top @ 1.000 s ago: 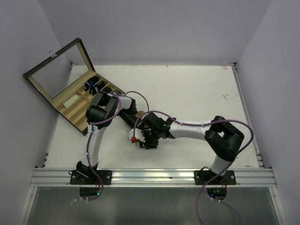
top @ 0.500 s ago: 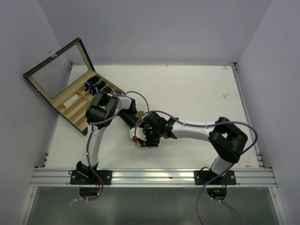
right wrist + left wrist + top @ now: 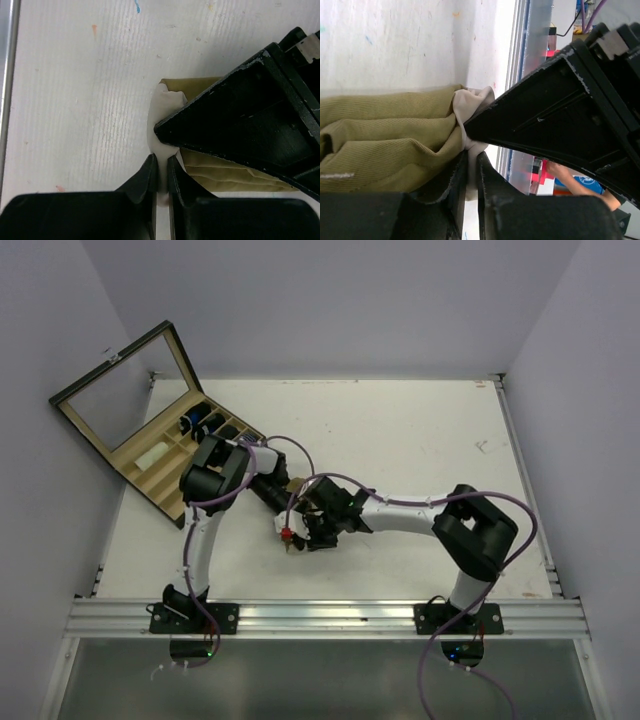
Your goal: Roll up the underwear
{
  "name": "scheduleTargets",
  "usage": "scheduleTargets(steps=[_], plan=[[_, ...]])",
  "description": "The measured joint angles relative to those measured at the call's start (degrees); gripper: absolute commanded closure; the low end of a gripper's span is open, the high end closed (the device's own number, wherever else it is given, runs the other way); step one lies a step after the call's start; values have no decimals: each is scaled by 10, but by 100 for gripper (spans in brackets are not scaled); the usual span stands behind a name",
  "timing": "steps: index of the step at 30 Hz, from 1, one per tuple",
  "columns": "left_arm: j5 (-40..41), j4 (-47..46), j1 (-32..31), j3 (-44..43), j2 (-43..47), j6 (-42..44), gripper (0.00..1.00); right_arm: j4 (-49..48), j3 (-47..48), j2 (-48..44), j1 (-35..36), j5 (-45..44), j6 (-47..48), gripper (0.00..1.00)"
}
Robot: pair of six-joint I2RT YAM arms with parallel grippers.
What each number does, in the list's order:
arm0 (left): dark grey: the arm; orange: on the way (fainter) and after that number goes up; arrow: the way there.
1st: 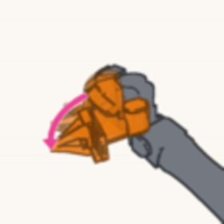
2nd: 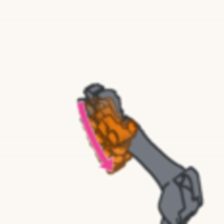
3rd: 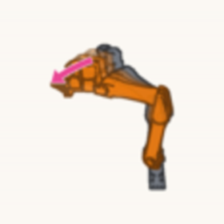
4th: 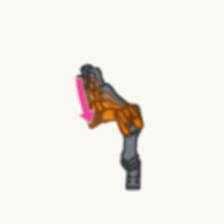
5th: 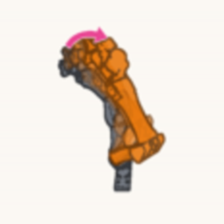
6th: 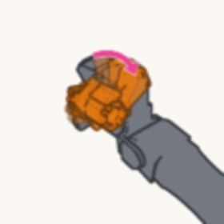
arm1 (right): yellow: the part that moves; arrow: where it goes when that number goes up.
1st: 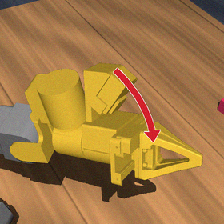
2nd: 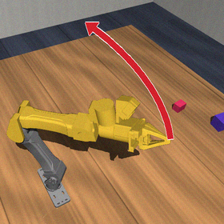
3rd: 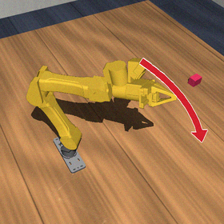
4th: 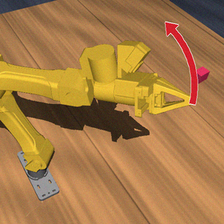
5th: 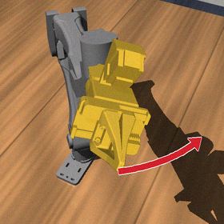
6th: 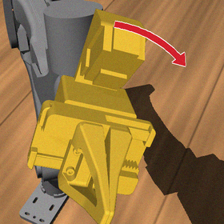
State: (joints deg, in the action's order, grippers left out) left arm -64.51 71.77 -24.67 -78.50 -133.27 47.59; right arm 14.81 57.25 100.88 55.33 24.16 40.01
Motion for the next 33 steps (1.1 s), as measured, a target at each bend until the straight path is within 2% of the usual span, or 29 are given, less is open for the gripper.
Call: scheduleTargets(steps=[3, 4, 7, 14, 17, 20, 23, 26, 29, 33], plan=[[0, -10, 8, 25, 20, 3, 65, 9, 18, 17, -15, 42, -6, 100], [-1, -18, 12, 39, 34, 3, 56, 12, 24, 25, -20, 59, -10, 100], [8, -50, 26, 75, 97, 6, 46, 23, 46, 50, -42, 115, -20, 100], [49, -175, 125, 117, 242, -19, 45, 72, 101, 111, -79, 219, -46, 100], [65, -232, 182, 135, 299, -54, 49, 90, 125, 139, -87, 259, -63, 100], [90, -292, 233, 161, 382, -79, 51, 113, 152, 172, -101, 303, -82, 100], [113, -341, 250, 202, 487, -71, 53, 147, 187, 212, -116, 346, -103, 100], [150, -376, 220, 281, 624, -29, 55, 187, 226, 256, -131, 391, -126, 100], [200, -408, 127, 372, 731, 6, 54, 231, 267, 298, -140, 424, -150, 100], [261, -429, 13, 466, 786, 25, 53, 268, 303, 337, -145, 450, -188, 100]])
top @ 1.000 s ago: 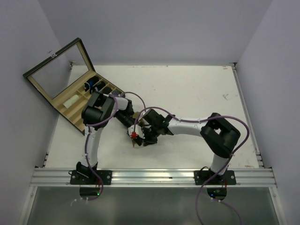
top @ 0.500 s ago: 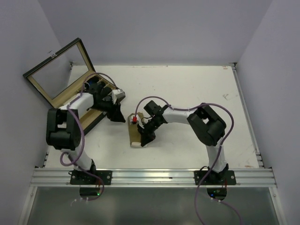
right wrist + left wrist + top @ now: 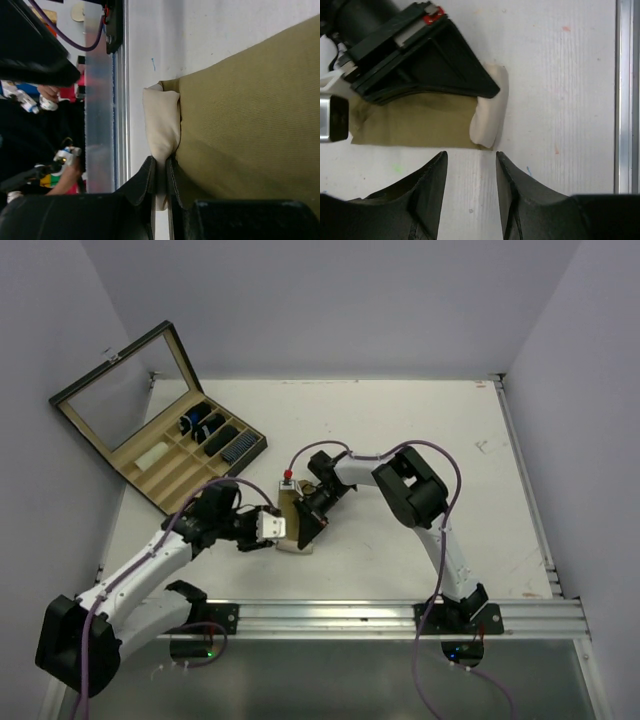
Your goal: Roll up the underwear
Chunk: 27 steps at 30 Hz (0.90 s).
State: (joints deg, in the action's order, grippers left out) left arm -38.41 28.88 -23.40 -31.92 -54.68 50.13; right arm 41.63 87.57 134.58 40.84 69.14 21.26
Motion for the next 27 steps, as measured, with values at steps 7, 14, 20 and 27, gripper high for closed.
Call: scheduleTargets(steps=[7, 14, 20, 27], plan=[[102, -72, -144, 29, -35, 5, 53, 49, 44, 34, -1, 9, -48, 100], [159, -131, -203, 38, -106, 21, 52, 60, 55, 42, -2, 9, -63, 100], [189, -156, -212, 45, -159, 21, 61, 60, 55, 42, -4, 9, -63, 100], [198, -173, -214, 39, -180, 19, 100, 60, 55, 42, -5, 7, -67, 77]])
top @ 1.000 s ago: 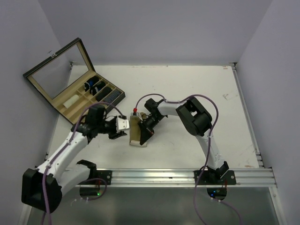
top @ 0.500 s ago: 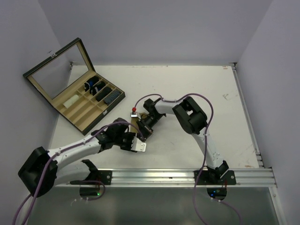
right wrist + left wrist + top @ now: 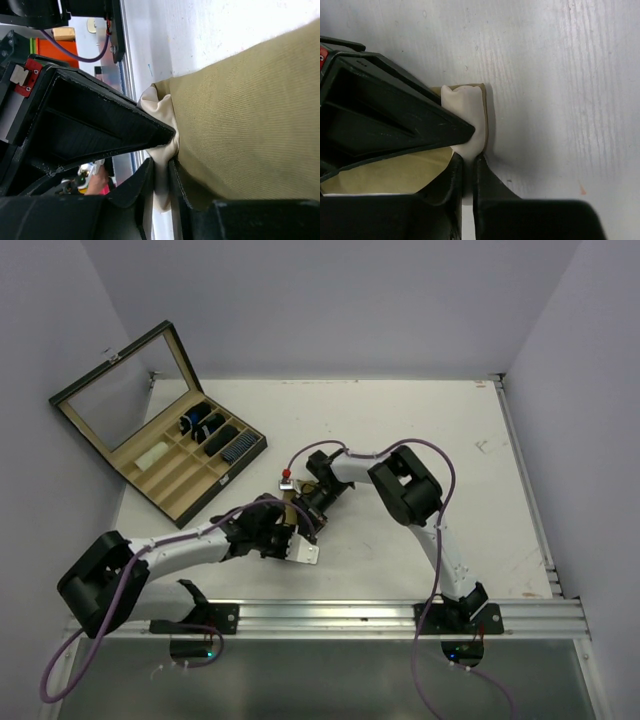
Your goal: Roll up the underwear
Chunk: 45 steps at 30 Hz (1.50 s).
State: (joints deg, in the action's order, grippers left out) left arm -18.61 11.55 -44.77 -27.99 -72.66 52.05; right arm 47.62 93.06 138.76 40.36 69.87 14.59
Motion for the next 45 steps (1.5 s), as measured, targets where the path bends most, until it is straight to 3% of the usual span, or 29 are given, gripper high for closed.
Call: scheduleTargets(steps=[7, 9, 12, 17, 19, 24, 26, 33, 37, 45], plan=[[-16, 30, 0, -46, -48, -3, 100, 12, 1, -22, -37, -25, -24, 54], [-28, 34, 3, -63, -70, -6, 100, 3, 1, -50, -63, -69, -25, 52], [-66, 56, 21, -101, -114, -10, 100, -32, -4, -106, -108, -160, -22, 33], [-165, 137, 83, -205, -215, -10, 100, -124, -68, -276, -171, -316, -14, 30], [-218, 185, 112, -253, -264, -9, 100, -166, -91, -340, -180, -370, -20, 1], [-313, 307, 158, -355, -374, -15, 100, -216, -116, -415, -200, -411, -1, 1], [-343, 347, 170, -388, -411, -21, 100, -211, -119, -419, -205, -410, 23, 4], [-416, 443, 191, -456, -503, -42, 100, -146, -218, -471, -166, -387, 122, 1], [-438, 483, 194, -464, -531, -49, 100, -106, -253, -508, -93, -360, 191, 22], [-446, 560, 195, -465, -568, -50, 100, -125, -290, -495, 70, -372, 267, 39]])
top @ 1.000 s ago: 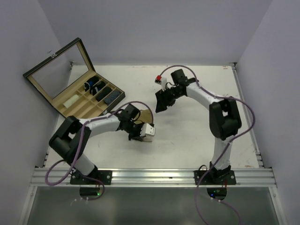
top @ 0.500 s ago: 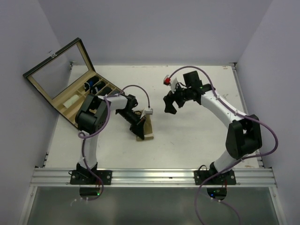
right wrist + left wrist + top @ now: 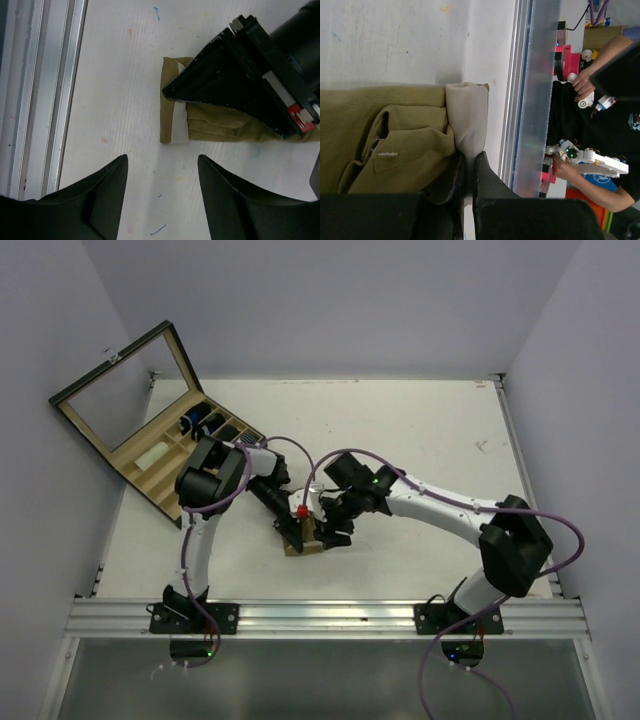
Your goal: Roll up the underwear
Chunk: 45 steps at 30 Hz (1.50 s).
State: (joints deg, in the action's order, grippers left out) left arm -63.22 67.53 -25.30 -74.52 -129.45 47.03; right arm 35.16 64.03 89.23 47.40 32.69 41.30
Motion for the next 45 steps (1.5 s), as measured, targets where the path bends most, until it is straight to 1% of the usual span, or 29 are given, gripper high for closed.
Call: scheduleTargets(steps=[5, 9, 13, 18, 21, 23, 24, 26, 27, 29, 31, 33, 34, 37, 39, 42, 45], plan=[[3, 14, 0, 0, -5, 0, 100, -42, -9, 46, 49, -7, 18, 46], [6, 18, 1, 0, -6, 0, 100, -75, -21, 70, 74, -16, 19, 53], [6, 23, 1, 0, -8, 0, 100, -115, -30, 94, 78, -19, 18, 56], [7, 23, 2, 0, -9, 0, 100, -165, -51, 109, 78, -32, 13, 56], [7, 24, 2, 0, -9, 0, 100, -186, -53, 120, 78, -38, 12, 62], [6, 24, 2, 0, -9, 0, 100, -197, -54, 127, 78, -41, 10, 65], [6, 24, 2, 0, -9, 0, 99, -200, -55, 129, 78, -42, 9, 72], [7, 24, 2, 0, -9, 0, 94, -203, -56, 129, 78, -43, 9, 84], [7, 24, 2, 1, -9, 0, 92, -203, -56, 129, 78, -44, 9, 94], [8, 24, 4, 2, -9, 0, 77, -204, -56, 129, 78, -44, 8, 100], [10, 21, 6, 5, -6, -3, 65, -205, -56, 129, 78, -41, 9, 100], [13, 20, 9, 11, 4, -9, 59, -205, -56, 129, 78, -31, 13, 100], [20, 19, 10, 12, 14, -11, 52, -205, -56, 129, 78, -29, 15, 100], [56, 11, 16, 11, 56, -14, 48, -205, -56, 131, 78, -19, 23, 100], [93, 4, 31, -4, 83, -12, 48, -203, -56, 133, 78, -14, 28, 100], [152, -17, 70, -57, 103, -4, 44, -196, -52, 136, 78, -5, 33, 100], [191, -37, 119, -118, 115, 4, 41, -177, -39, 146, 77, 6, 32, 100]])
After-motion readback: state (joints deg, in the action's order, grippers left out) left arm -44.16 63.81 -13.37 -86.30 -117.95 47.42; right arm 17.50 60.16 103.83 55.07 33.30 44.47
